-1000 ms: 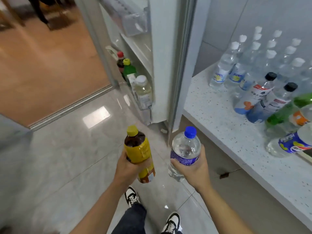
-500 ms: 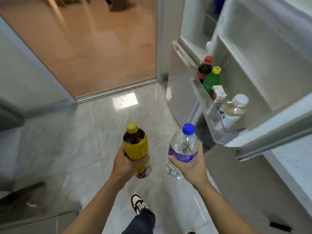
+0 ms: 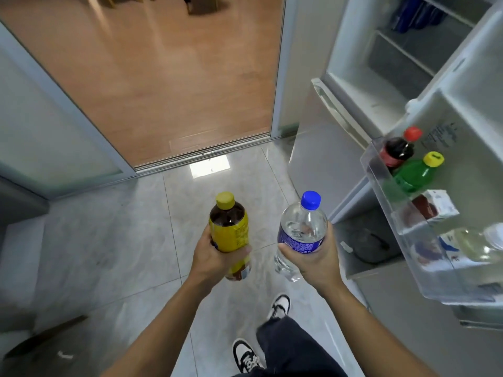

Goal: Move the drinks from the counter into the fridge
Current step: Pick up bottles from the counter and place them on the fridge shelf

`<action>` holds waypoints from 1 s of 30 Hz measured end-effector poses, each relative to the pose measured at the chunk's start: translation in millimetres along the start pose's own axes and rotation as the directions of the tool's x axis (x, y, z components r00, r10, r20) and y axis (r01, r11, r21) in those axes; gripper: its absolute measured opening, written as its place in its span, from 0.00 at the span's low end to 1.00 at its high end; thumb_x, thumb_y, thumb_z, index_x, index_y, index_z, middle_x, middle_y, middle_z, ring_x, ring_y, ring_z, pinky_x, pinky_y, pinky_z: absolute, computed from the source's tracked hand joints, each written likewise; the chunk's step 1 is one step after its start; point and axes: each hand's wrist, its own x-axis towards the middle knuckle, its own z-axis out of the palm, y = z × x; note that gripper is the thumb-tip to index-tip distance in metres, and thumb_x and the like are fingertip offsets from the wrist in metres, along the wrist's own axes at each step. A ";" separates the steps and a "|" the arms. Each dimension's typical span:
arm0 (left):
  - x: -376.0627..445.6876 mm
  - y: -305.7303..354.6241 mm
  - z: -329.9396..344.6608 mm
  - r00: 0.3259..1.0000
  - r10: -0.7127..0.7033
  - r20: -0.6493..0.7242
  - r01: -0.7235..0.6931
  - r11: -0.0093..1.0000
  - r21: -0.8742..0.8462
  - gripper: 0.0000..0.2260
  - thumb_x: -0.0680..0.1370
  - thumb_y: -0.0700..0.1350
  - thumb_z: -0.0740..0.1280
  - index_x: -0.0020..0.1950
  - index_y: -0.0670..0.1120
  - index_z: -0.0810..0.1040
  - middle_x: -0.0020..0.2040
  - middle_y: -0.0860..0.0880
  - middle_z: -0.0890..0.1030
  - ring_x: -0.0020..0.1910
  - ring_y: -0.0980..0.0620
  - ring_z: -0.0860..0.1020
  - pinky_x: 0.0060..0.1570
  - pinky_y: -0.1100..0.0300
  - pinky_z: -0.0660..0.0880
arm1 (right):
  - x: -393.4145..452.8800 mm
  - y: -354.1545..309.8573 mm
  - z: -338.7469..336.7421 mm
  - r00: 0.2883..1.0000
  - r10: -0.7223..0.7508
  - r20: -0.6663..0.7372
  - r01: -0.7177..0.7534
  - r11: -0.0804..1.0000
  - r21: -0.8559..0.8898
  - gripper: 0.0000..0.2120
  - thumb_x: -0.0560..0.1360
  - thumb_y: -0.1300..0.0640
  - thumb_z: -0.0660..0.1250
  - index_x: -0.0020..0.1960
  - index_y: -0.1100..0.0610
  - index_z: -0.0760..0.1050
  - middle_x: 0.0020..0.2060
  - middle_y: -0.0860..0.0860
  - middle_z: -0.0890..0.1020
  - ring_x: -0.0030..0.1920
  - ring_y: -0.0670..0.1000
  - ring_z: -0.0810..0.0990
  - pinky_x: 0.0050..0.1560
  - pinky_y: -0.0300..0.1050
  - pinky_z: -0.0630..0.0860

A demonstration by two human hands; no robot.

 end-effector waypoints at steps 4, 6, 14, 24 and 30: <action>57.6 15.0 0.9 1.000 0.002 0.015 -0.002 1.000 0.027 0.28 0.58 0.53 0.81 0.55 0.63 0.76 0.49 0.59 0.83 0.47 0.60 0.83 0.38 0.65 0.79 | 53.9 6.8 18.0 0.999 0.026 -0.021 -0.026 1.000 -0.008 0.38 0.58 0.50 0.84 0.63 0.42 0.70 0.54 0.40 0.79 0.54 0.44 0.81 0.46 0.30 0.77; 90.6 25.4 4.2 1.000 0.009 0.017 -0.010 0.999 0.043 0.27 0.59 0.51 0.82 0.54 0.62 0.76 0.49 0.59 0.84 0.46 0.59 0.83 0.38 0.65 0.79 | 87.7 9.5 26.1 0.999 0.038 -0.023 -0.038 0.999 -0.008 0.38 0.58 0.50 0.84 0.63 0.42 0.69 0.53 0.41 0.80 0.53 0.44 0.81 0.45 0.31 0.78; 217.1 89.9 27.6 0.999 0.030 0.021 -0.032 0.997 0.076 0.26 0.59 0.52 0.81 0.52 0.64 0.76 0.48 0.61 0.83 0.45 0.62 0.82 0.34 0.71 0.77 | 221.8 -0.2 37.8 0.995 0.079 -0.064 -0.082 0.996 -0.036 0.37 0.56 0.46 0.84 0.58 0.37 0.67 0.52 0.38 0.79 0.51 0.41 0.81 0.43 0.30 0.77; 367.5 147.1 73.8 0.977 0.090 0.192 -0.109 0.990 0.088 0.28 0.59 0.50 0.81 0.57 0.60 0.76 0.49 0.59 0.83 0.47 0.59 0.82 0.37 0.68 0.79 | 339.2 -6.9 37.6 0.967 0.088 -0.240 -0.097 0.995 -0.025 0.38 0.56 0.47 0.84 0.59 0.37 0.68 0.52 0.37 0.79 0.52 0.42 0.81 0.46 0.31 0.78; 463.0 172.8 102.7 0.908 0.113 0.404 -0.162 0.983 0.090 0.30 0.58 0.54 0.80 0.57 0.63 0.76 0.50 0.59 0.83 0.47 0.61 0.82 0.35 0.72 0.77 | 391.9 -10.3 44.5 0.876 0.143 -0.461 -0.149 0.989 0.024 0.37 0.55 0.47 0.83 0.59 0.35 0.70 0.50 0.37 0.82 0.49 0.40 0.82 0.44 0.28 0.76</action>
